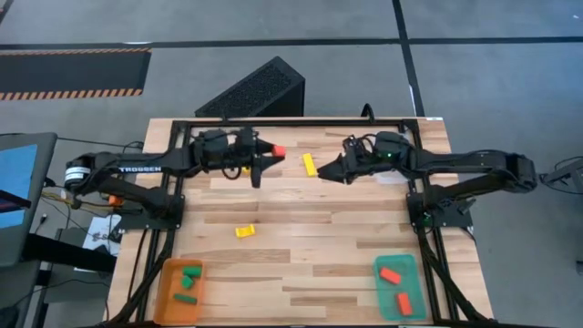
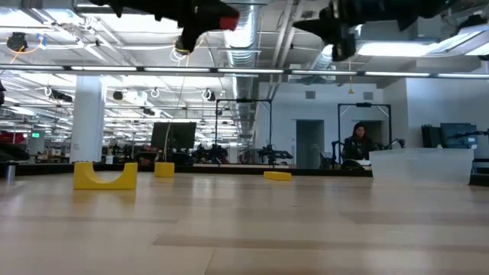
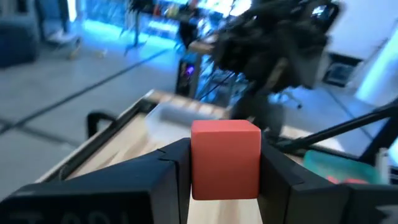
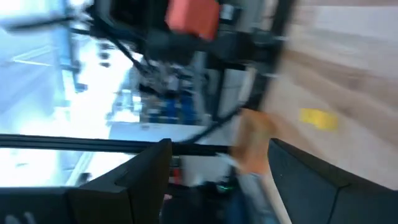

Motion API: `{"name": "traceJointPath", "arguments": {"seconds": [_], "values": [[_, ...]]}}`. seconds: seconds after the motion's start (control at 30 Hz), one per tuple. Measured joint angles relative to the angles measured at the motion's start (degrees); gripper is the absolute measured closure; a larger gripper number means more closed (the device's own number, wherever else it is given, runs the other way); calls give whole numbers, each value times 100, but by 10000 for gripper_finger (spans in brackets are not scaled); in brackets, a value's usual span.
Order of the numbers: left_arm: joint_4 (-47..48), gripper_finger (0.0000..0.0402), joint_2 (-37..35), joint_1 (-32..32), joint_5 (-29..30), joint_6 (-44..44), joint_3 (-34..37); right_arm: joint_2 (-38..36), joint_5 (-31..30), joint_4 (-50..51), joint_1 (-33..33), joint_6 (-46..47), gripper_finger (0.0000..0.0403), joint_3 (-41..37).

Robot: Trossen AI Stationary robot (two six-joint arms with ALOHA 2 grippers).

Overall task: Sort & place blocks by color
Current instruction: Put the orange block into the blue bin

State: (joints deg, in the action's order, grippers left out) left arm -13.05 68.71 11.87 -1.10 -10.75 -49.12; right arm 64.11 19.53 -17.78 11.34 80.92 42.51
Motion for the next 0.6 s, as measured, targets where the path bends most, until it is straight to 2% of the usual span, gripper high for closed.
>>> {"name": "traceJointPath", "arguments": {"seconds": [0.1, 0.3, 0.47, 0.6], "values": [[-462, 303, 70, -275, 16, 91, -4, 320, -18, -809, -123, 315, 117, -1], [-576, 296, 77, -544, 50, 296, 0, 912, -406, -2181, -461, 431, 117, -1], [-595, 298, 80, -591, -198, 258, 0, 1257, -866, -2610, -595, 309, 117, 8], [-663, 295, 190, -705, -501, 209, 4, 1595, -960, -2655, -591, 154, 117, 297]]}}
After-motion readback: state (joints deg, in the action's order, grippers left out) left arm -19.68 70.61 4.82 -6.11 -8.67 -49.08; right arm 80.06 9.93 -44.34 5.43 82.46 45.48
